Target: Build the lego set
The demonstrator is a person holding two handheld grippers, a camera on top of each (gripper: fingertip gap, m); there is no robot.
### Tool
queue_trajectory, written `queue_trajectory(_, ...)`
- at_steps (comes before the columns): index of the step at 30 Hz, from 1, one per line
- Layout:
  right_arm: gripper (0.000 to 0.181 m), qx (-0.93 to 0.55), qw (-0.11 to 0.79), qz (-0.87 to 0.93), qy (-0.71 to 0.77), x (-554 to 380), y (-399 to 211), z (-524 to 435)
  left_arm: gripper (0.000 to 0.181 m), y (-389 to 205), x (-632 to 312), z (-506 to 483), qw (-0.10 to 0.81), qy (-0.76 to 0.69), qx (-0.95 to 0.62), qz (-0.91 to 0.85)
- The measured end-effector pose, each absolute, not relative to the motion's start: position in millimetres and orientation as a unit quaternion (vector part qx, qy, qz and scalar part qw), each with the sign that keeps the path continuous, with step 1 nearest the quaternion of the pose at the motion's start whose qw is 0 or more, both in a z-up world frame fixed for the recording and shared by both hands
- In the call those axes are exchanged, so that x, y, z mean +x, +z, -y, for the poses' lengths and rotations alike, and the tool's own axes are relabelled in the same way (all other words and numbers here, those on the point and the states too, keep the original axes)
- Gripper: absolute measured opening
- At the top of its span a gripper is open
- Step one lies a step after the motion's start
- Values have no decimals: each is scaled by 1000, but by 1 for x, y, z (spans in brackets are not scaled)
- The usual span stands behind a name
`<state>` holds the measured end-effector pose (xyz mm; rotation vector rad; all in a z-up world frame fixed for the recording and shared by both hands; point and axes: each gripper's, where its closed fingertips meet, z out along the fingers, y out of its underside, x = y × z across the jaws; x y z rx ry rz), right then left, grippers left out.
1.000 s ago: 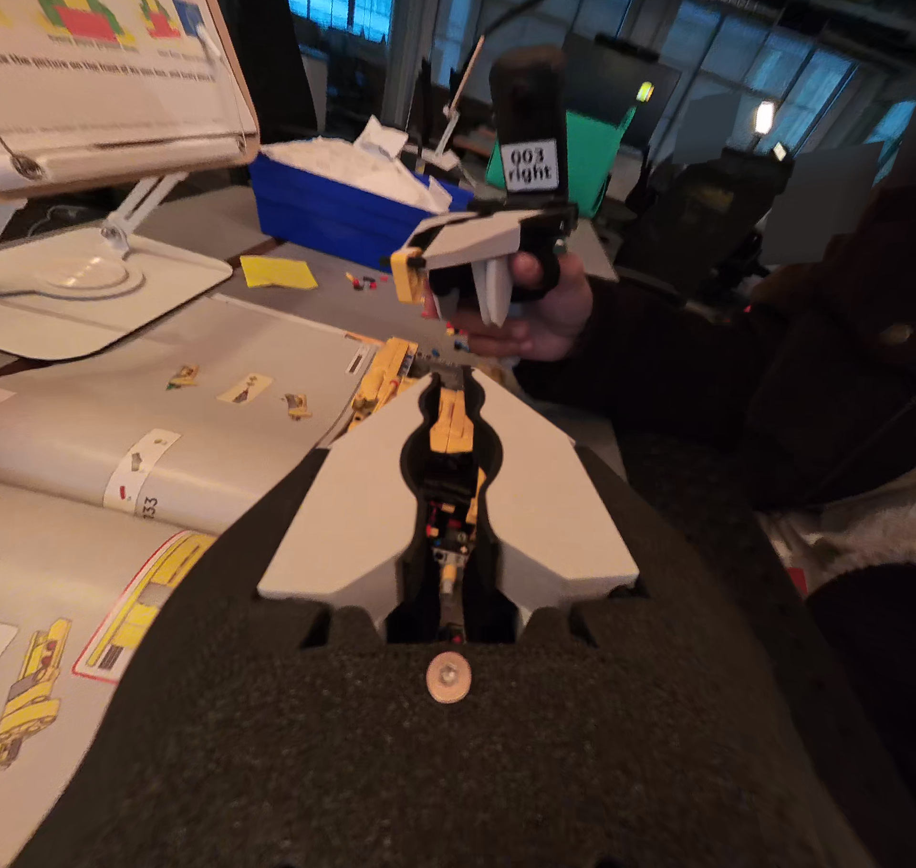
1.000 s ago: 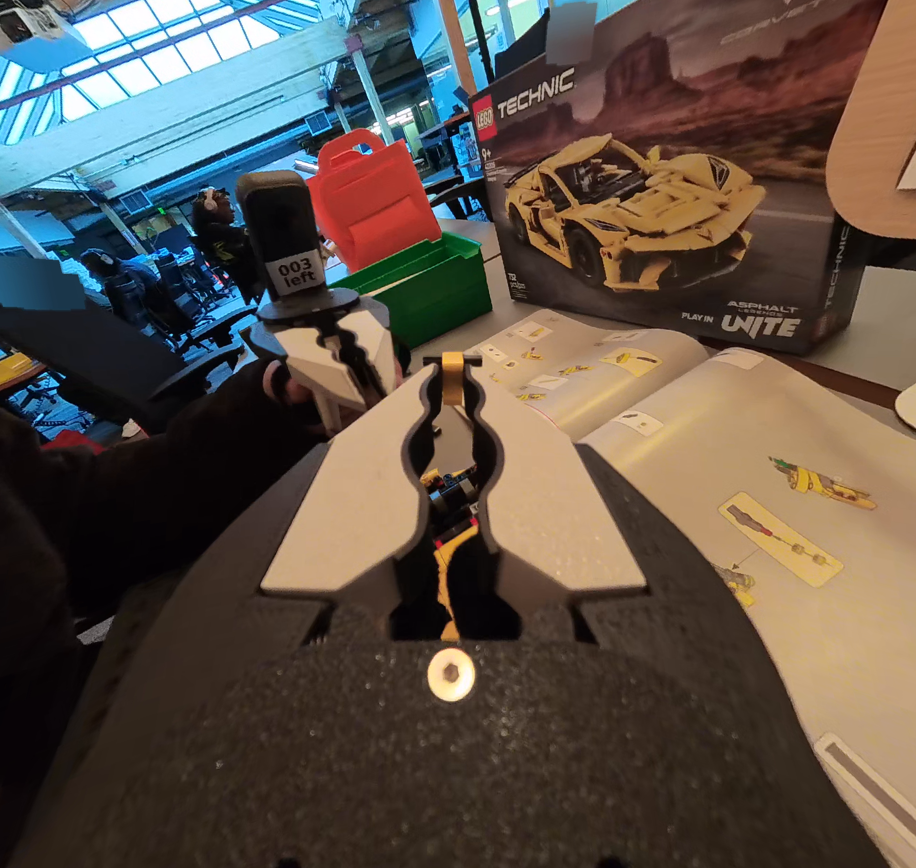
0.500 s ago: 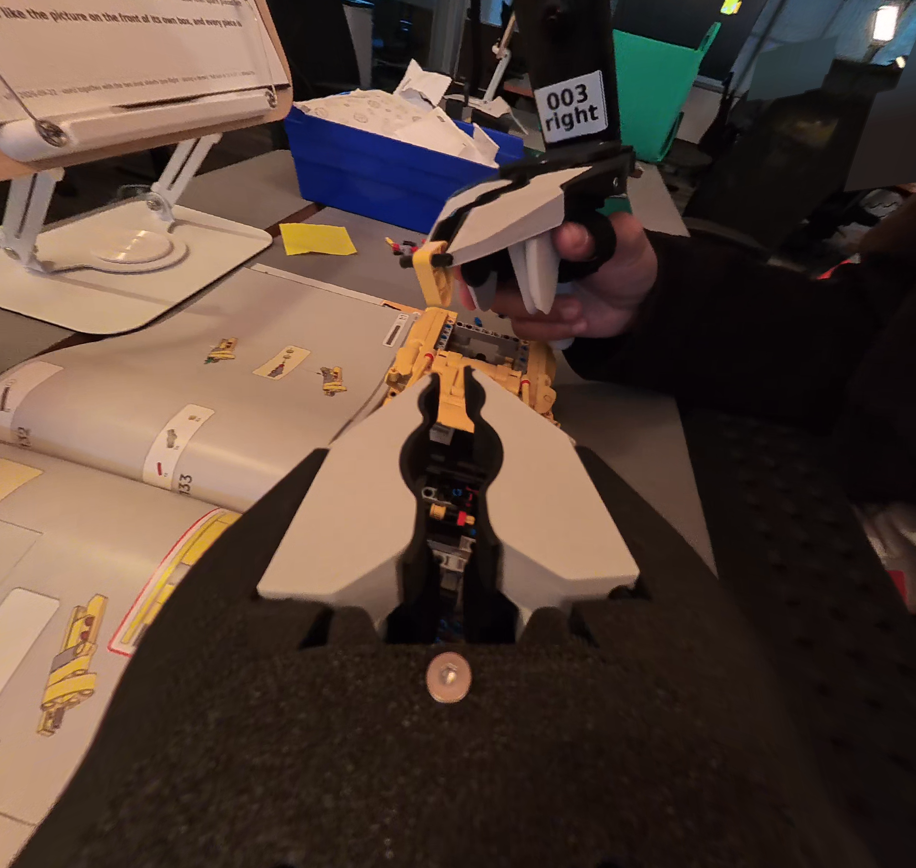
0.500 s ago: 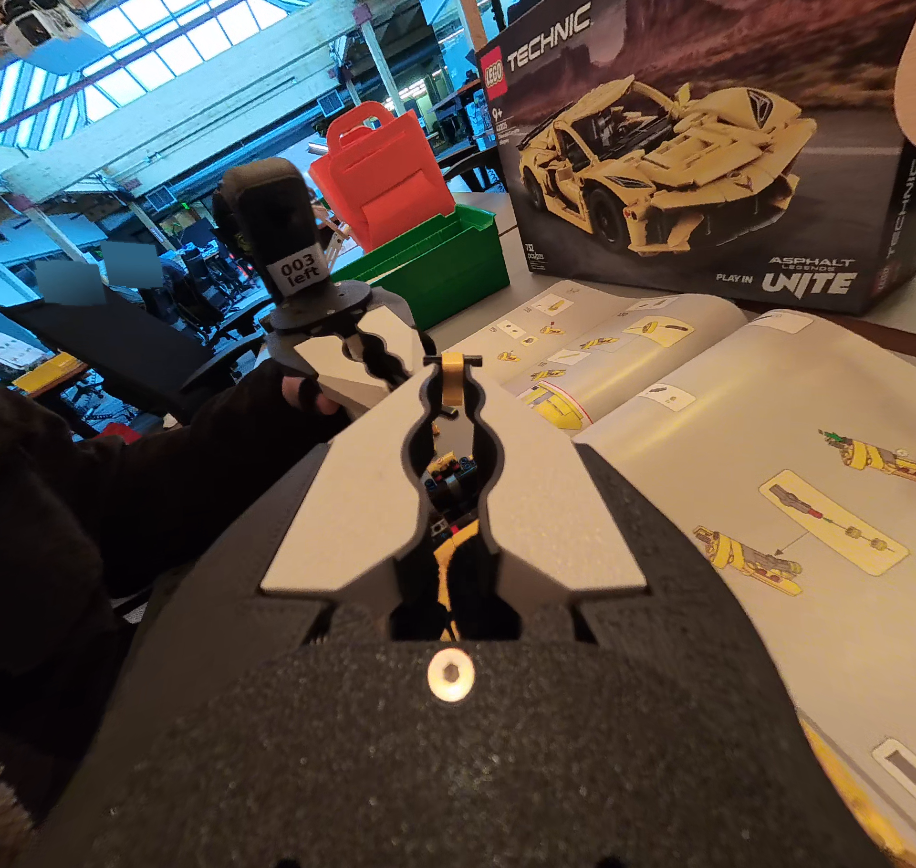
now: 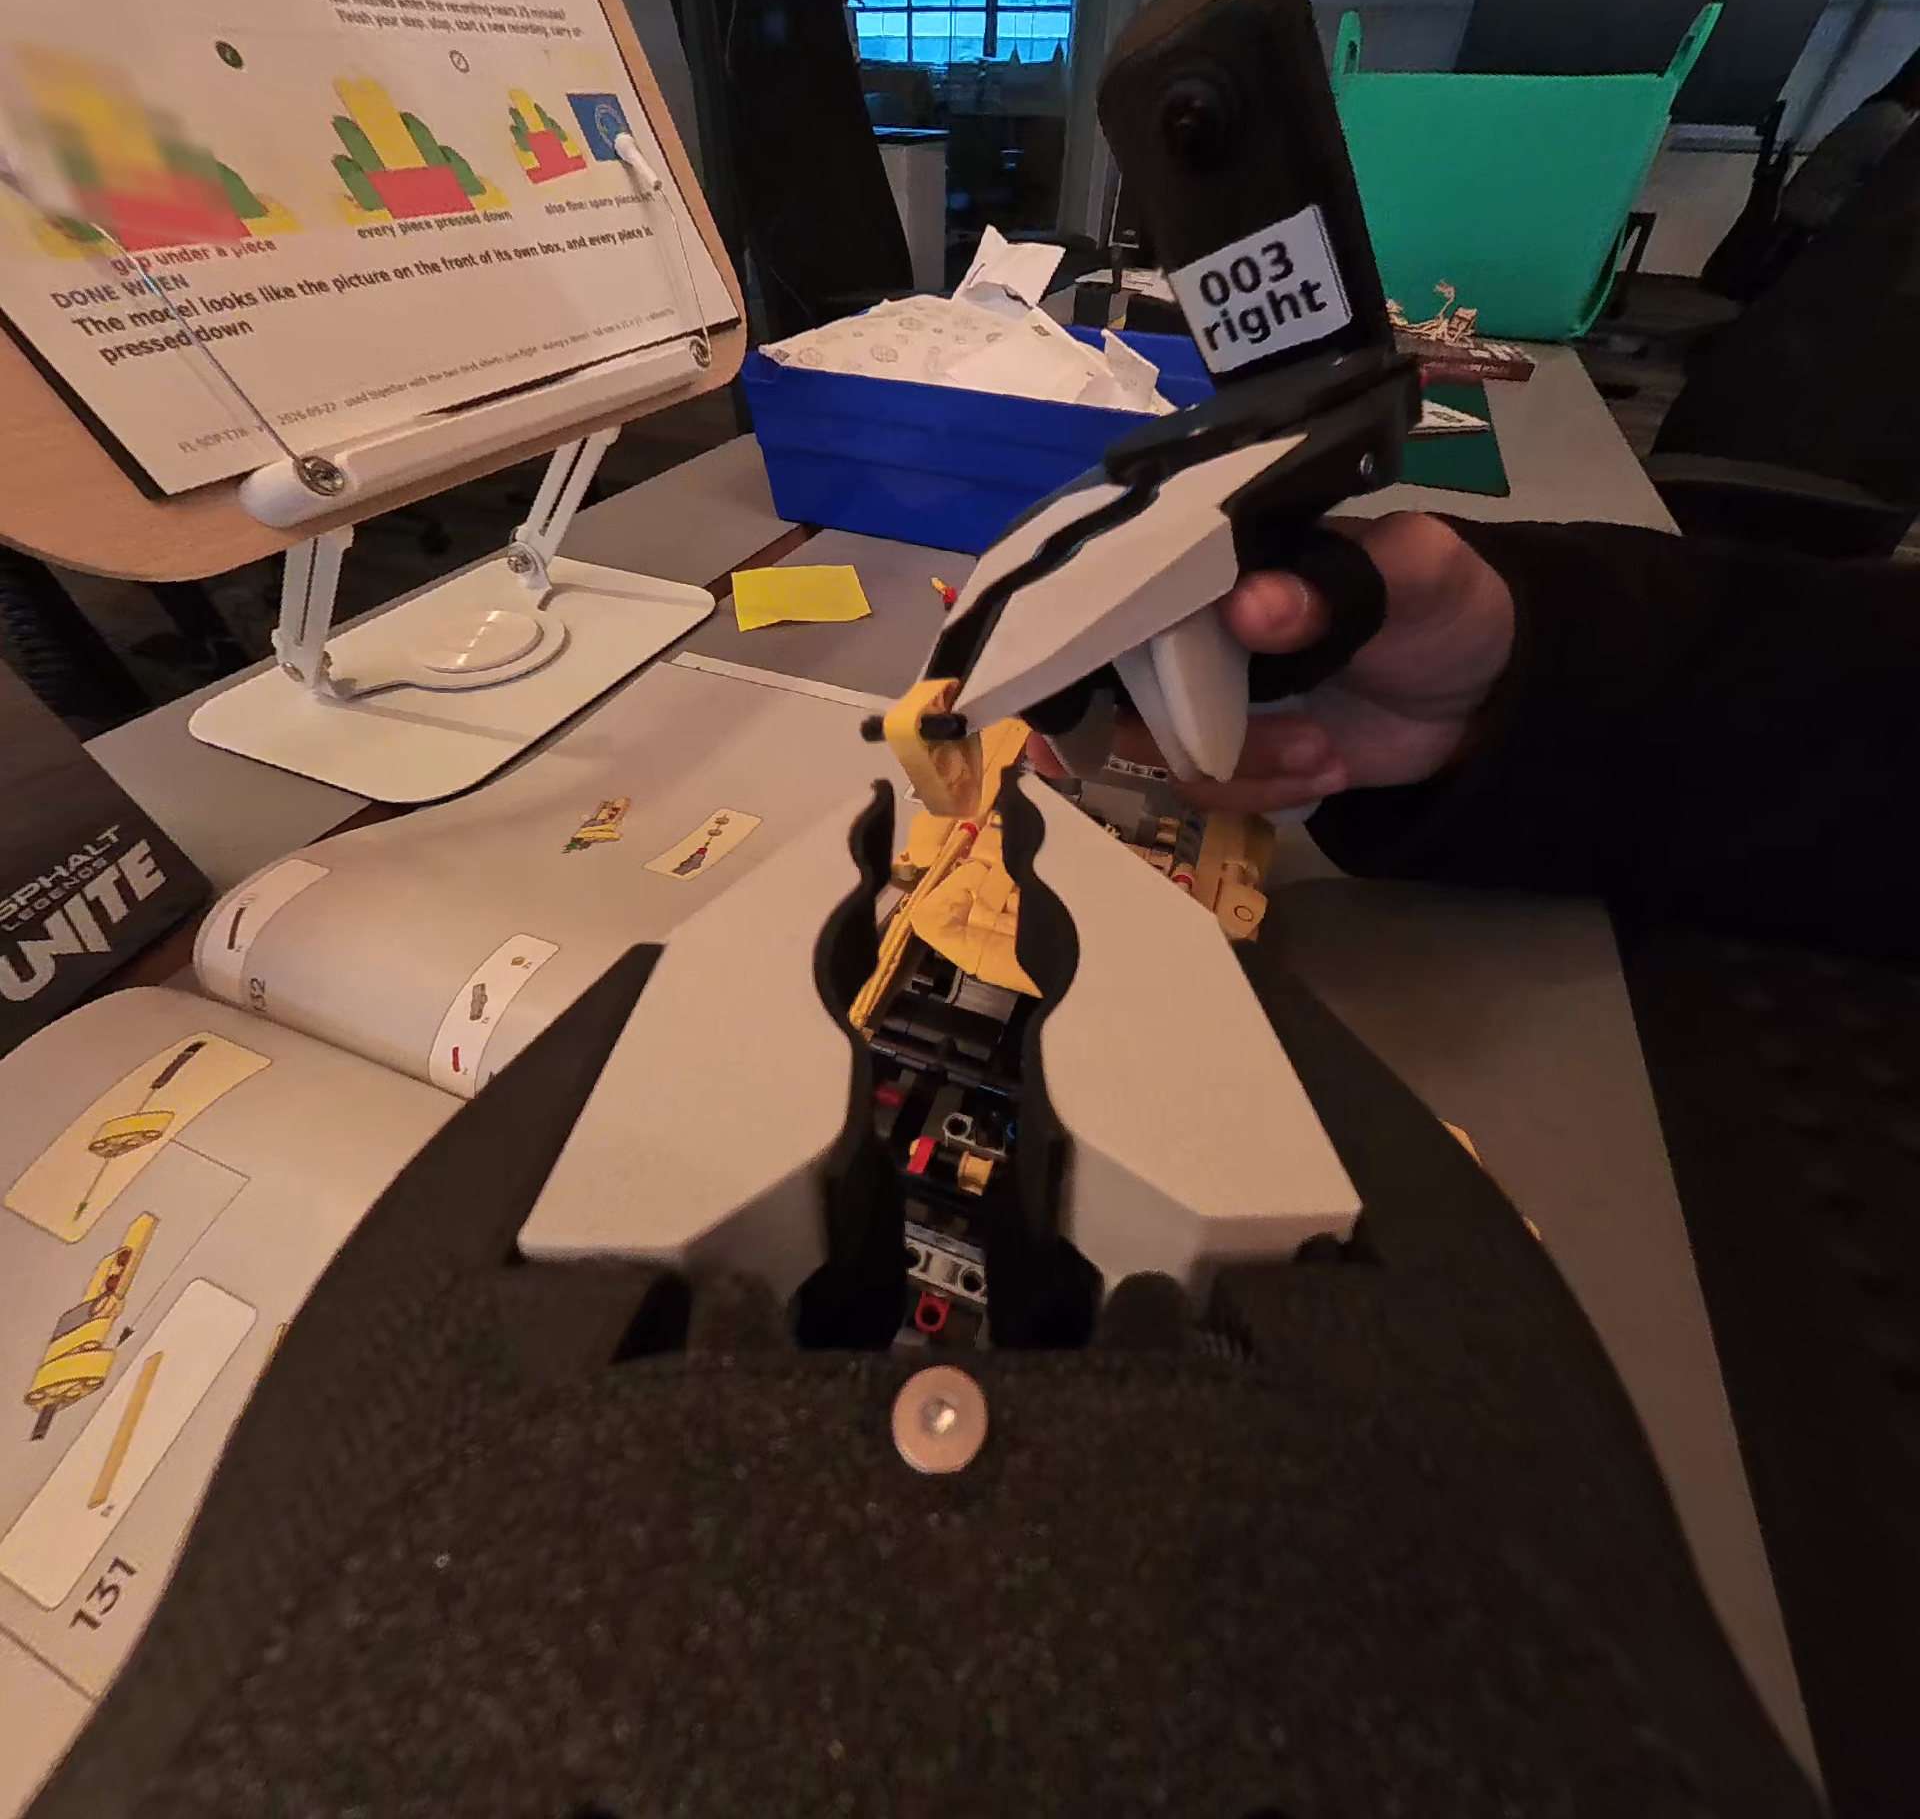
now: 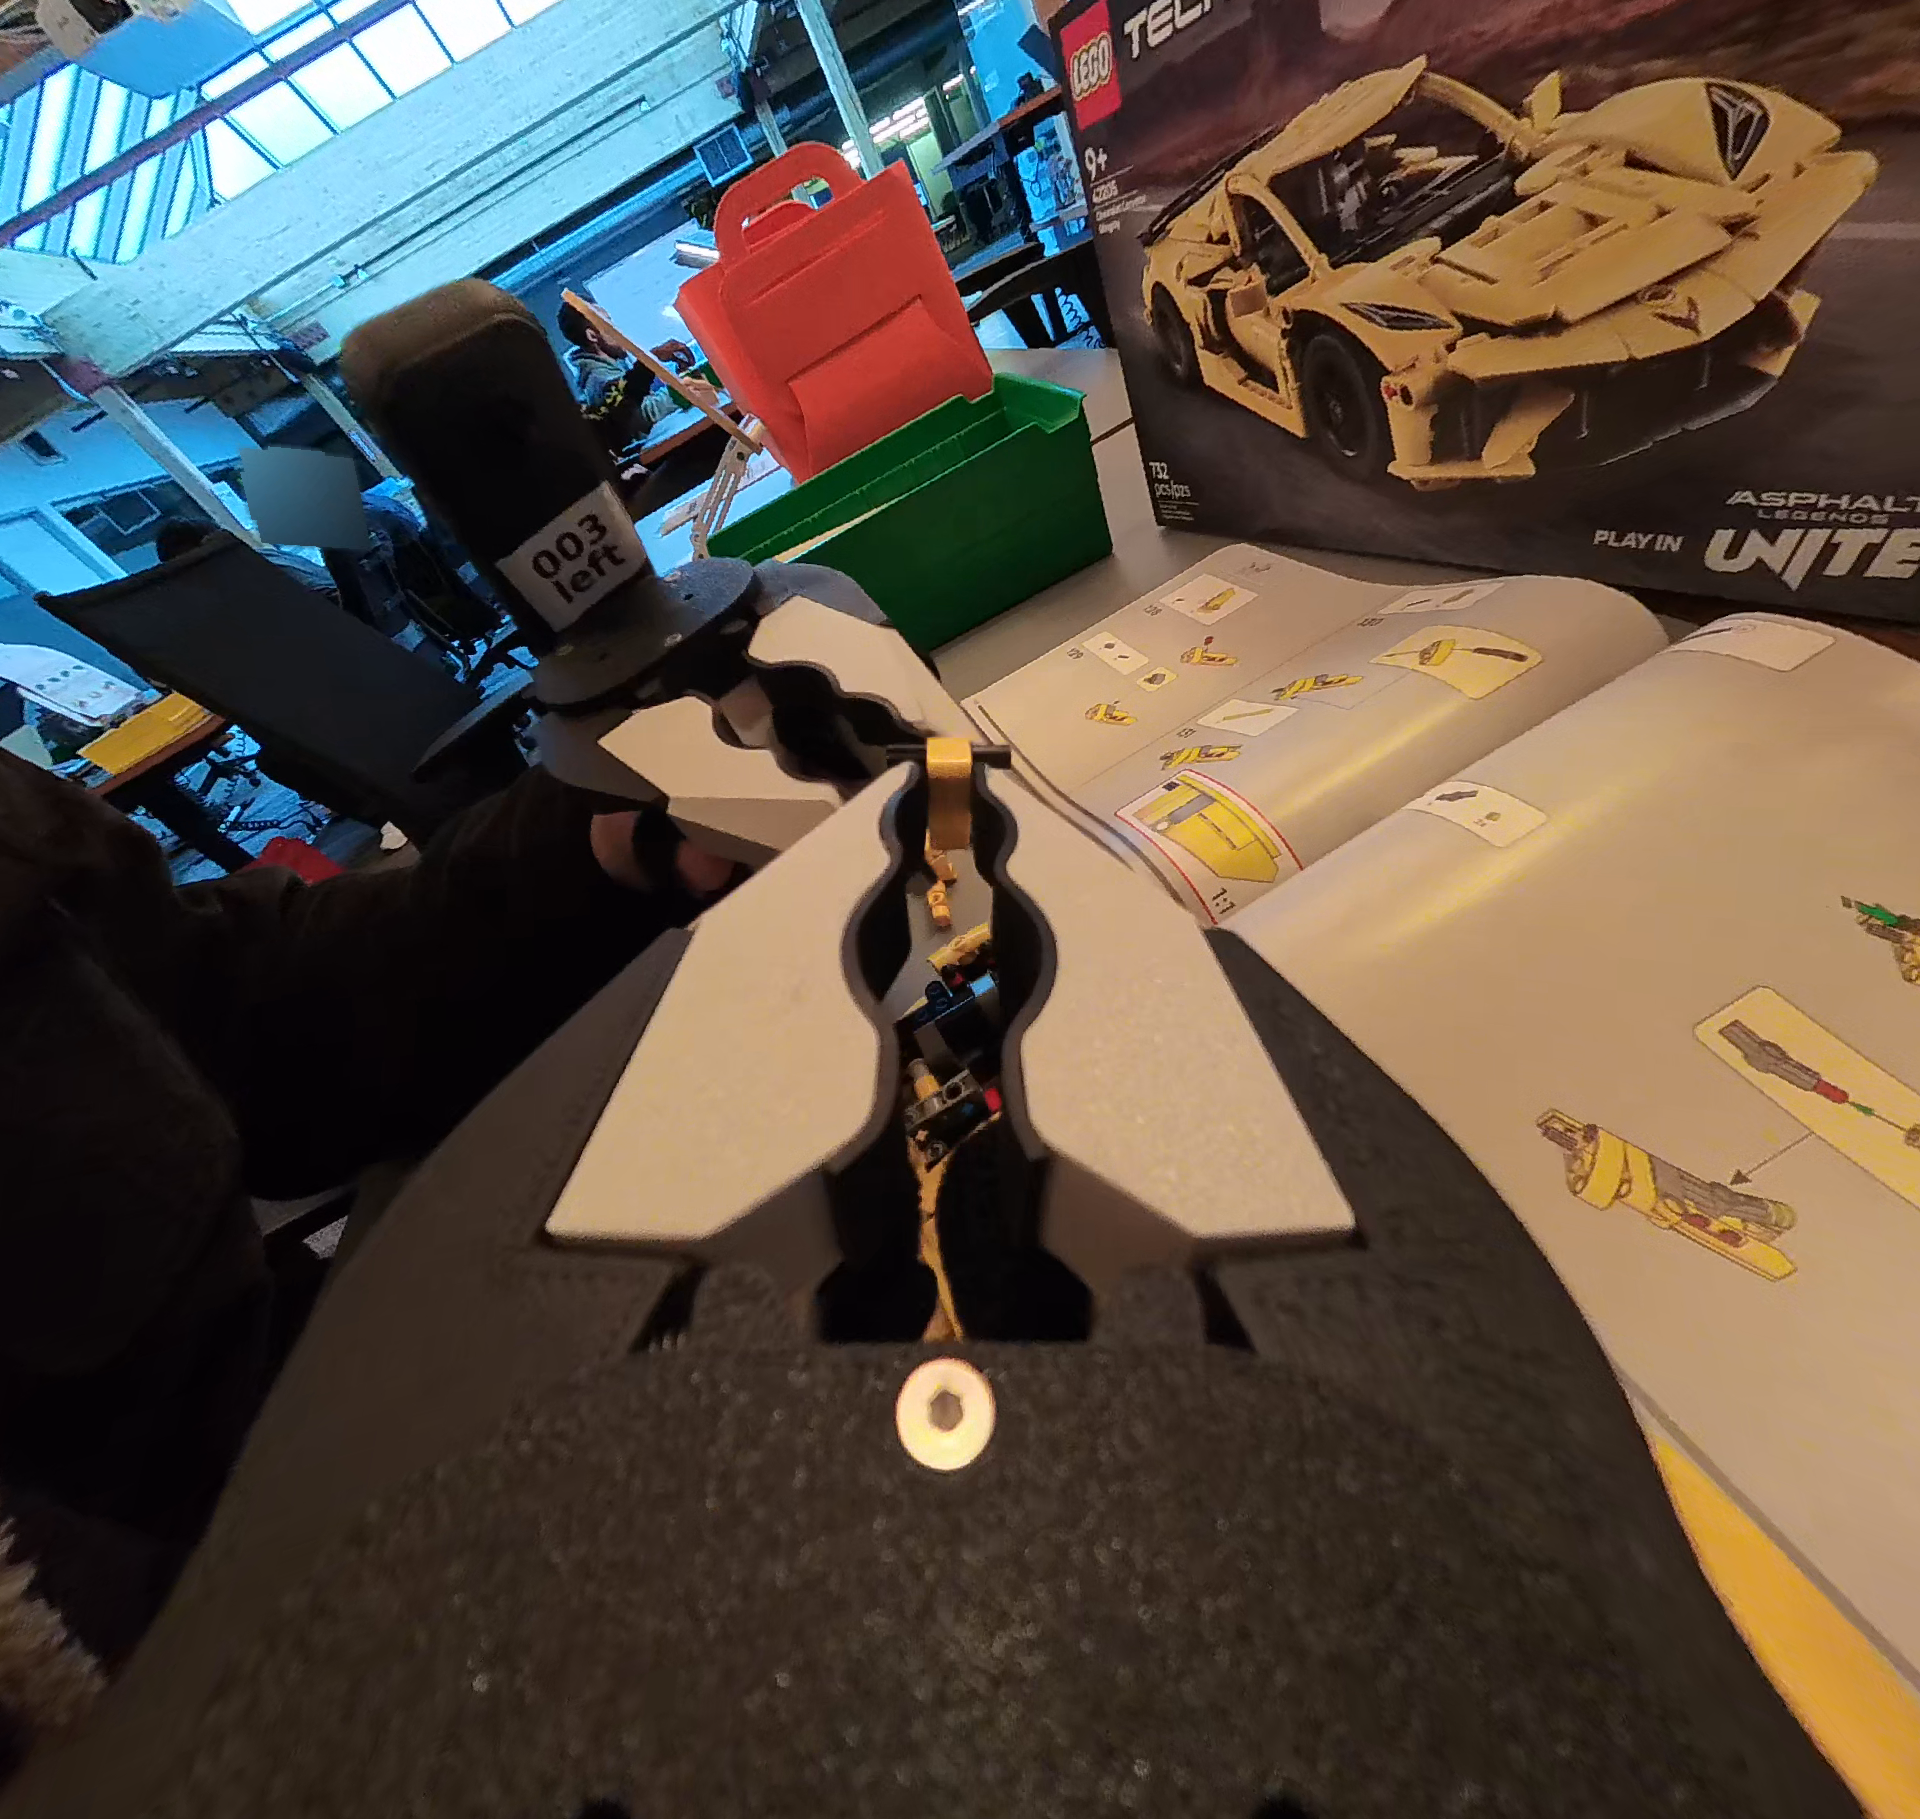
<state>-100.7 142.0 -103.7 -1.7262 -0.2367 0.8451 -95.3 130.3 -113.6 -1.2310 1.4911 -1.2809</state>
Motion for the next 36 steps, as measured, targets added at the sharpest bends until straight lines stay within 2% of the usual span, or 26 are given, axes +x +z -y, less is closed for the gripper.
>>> queue_trajectory(5,6,-738,564,70,364,-100,-105,-146,20,-109,-90,-134,428,-493,-502,-567)
queue_trajectory(12,6,-756,554,35,347,-93,-111,-150,20,-112,-84,-143,503,-404,-522,-558)
queue_trajectory(17,7,-763,547,39,342,-91,-115,-150,16,-118,-82,-143,510,-378,-525,-567)
queue_trajectory(22,17,-720,538,31,438,-95,-98,-143,16,-104,-87,-140,451,-490,-535,-520)
queue_trajectory(25,18,-708,545,42,446,-92,-91,-139,16,-93,-92,-143,401,-572,-539,-471)
queue_trajectory(30,33,-708,615,135,320,-91,-87,-138,15,-81,-100,-143,294,-685,-530,-404)
queue_trajectory(33,33,-690,657,225,205,-102,-88,-137,15,-71,-105,-142,237,-741,-510,-366)
queue_trajectory(36,28,-683,664,255,168,-110,-87,-131,15,-72,-111,-155,226,-740,-526,-352)
